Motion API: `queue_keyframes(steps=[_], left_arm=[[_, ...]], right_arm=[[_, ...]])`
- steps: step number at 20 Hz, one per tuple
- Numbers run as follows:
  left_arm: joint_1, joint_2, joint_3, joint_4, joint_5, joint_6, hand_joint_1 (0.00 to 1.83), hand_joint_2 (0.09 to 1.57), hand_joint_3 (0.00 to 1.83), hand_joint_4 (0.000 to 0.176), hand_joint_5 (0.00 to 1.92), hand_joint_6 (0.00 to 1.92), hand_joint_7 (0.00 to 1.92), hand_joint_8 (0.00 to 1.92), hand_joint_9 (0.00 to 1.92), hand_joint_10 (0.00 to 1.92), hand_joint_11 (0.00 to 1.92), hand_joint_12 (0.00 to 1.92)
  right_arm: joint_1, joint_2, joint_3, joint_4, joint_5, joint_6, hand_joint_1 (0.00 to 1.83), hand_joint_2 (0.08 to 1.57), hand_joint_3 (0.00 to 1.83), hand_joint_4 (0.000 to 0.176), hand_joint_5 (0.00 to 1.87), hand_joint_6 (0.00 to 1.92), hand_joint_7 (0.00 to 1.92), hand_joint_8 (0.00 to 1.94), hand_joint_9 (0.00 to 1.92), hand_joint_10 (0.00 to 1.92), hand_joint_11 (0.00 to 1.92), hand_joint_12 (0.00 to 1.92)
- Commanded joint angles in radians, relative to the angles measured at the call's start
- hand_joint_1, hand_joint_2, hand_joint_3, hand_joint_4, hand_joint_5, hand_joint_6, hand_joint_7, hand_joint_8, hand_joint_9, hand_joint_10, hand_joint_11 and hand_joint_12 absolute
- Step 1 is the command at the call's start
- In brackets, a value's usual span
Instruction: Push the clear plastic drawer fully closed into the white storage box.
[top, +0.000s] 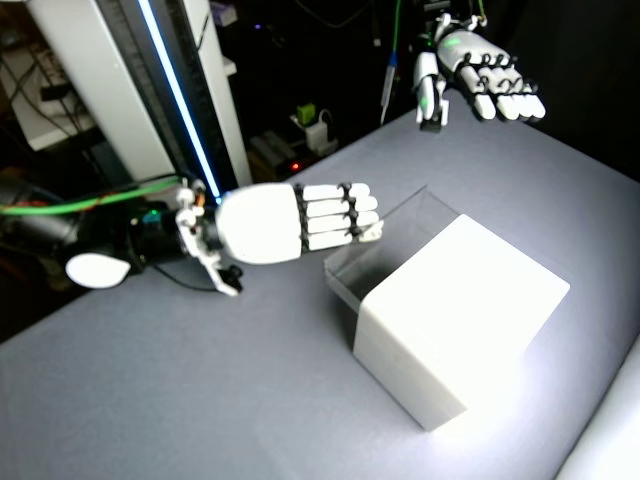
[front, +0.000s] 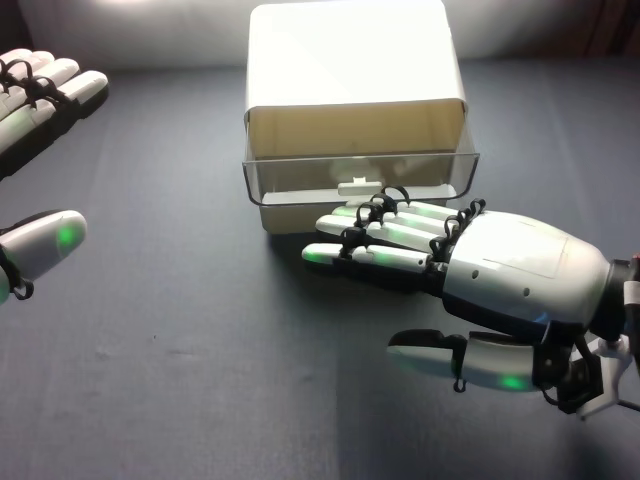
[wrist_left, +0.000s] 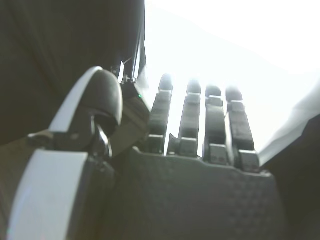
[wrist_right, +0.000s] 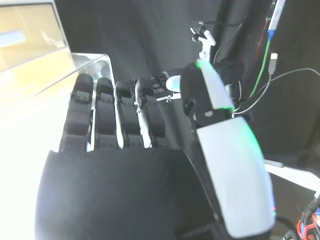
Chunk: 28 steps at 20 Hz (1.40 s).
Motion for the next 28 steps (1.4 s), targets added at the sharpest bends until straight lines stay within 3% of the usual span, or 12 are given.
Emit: queue_keyframes(steps=[1,2,4,6,11,14,16,19,20,23,27,28], left_arm=[[-0.006,0.006,0.000,-0.020,-0.136,0.000,0.00,1.52,0.01,0.038,0.01,0.00,0.00,0.00,0.00,0.00,0.00,0.00],[-0.005,0.006,0.000,-0.021,-0.138,0.000,0.00,1.54,0.02,0.056,0.00,0.00,0.00,0.00,0.00,0.00,0.00,0.00],[-0.001,0.007,-0.001,-0.023,-0.141,0.001,0.00,1.57,0.04,0.051,0.00,0.00,0.00,0.00,0.00,0.00,0.00,0.00],[0.001,0.007,-0.001,-0.026,-0.145,0.001,0.00,1.57,0.05,0.046,0.00,0.00,0.00,0.00,0.00,0.00,0.00,0.00],[0.005,0.006,-0.001,-0.031,-0.147,0.003,0.00,1.57,0.08,0.031,0.01,0.00,0.00,0.00,0.00,0.00,0.00,0.00],[0.005,0.005,-0.001,-0.031,-0.148,0.003,0.00,1.57,0.08,0.032,0.00,0.00,0.00,0.00,0.00,0.00,0.00,0.00],[0.005,0.005,-0.001,-0.031,-0.148,0.003,0.00,1.57,0.08,0.018,0.01,0.00,0.00,0.00,0.00,0.00,0.00,0.00],[0.006,0.004,-0.001,-0.031,-0.148,0.003,0.00,1.57,0.08,0.022,0.00,0.00,0.00,0.00,0.00,0.00,0.00,0.00],[0.006,0.004,-0.001,-0.031,-0.148,0.003,0.00,1.57,0.08,0.025,0.01,0.00,0.00,0.00,0.00,0.00,0.00,0.00],[0.007,0.004,-0.001,-0.032,-0.149,0.003,0.00,1.57,0.04,0.033,0.00,0.00,0.00,0.00,0.00,0.00,0.00,0.00],[0.008,0.004,-0.001,-0.032,-0.152,0.003,0.00,1.57,0.03,0.054,0.00,0.00,0.00,0.00,0.00,0.00,0.00,0.00],[0.010,0.004,-0.002,-0.033,-0.153,0.003,0.00,1.56,0.03,0.045,0.00,0.00,0.00,0.00,0.00,0.00,0.00,0.00]], right_arm=[[0.021,-0.003,0.004,0.027,0.110,-0.007,0.60,1.46,0.01,0.000,0.14,0.01,0.00,0.00,0.00,0.00,0.00,0.00],[0.026,-0.006,0.008,0.029,0.103,-0.010,0.59,1.46,0.01,0.000,0.14,0.01,0.00,0.00,0.00,0.00,0.01,0.01],[0.035,-0.012,0.019,0.037,0.082,-0.021,0.55,1.46,0.01,0.000,0.14,0.00,0.00,0.00,0.00,0.00,0.02,0.01],[0.043,-0.018,0.028,0.049,0.058,-0.039,0.79,1.40,0.01,0.000,0.20,0.00,0.07,0.00,0.09,0.01,0.00,0.24],[0.065,-0.037,0.058,0.084,0.005,-0.074,0.63,1.45,0.01,0.000,0.13,0.00,0.01,0.00,0.00,0.00,0.00,0.02],[0.075,-0.044,0.073,0.108,-0.012,-0.094,0.63,1.45,0.00,0.000,0.12,0.01,0.00,0.00,0.00,0.00,0.00,0.00],[0.077,-0.044,0.077,0.122,-0.013,-0.102,0.55,1.46,0.00,0.000,0.11,0.00,0.00,0.00,0.00,0.00,0.00,0.00],[0.079,-0.044,0.079,0.137,-0.013,-0.114,0.59,1.45,0.00,0.000,0.12,0.01,0.00,0.00,0.00,0.00,0.00,0.00],[0.080,-0.044,0.079,0.141,-0.013,-0.118,0.67,1.43,0.00,0.024,0.05,0.00,0.00,0.00,0.00,0.00,0.00,0.00],[0.081,-0.044,0.087,0.175,-0.016,-0.139,0.55,1.45,0.00,0.000,0.00,0.00,0.00,0.00,0.00,0.00,0.00,0.00],[0.081,-0.044,0.094,0.201,-0.016,-0.143,0.63,1.43,0.00,0.000,0.02,0.00,0.00,0.00,0.00,0.00,0.00,0.00],[0.081,-0.044,0.092,0.200,-0.016,-0.143,0.68,1.43,0.00,0.000,0.04,0.01,0.00,0.00,0.00,0.00,0.00,0.00]])
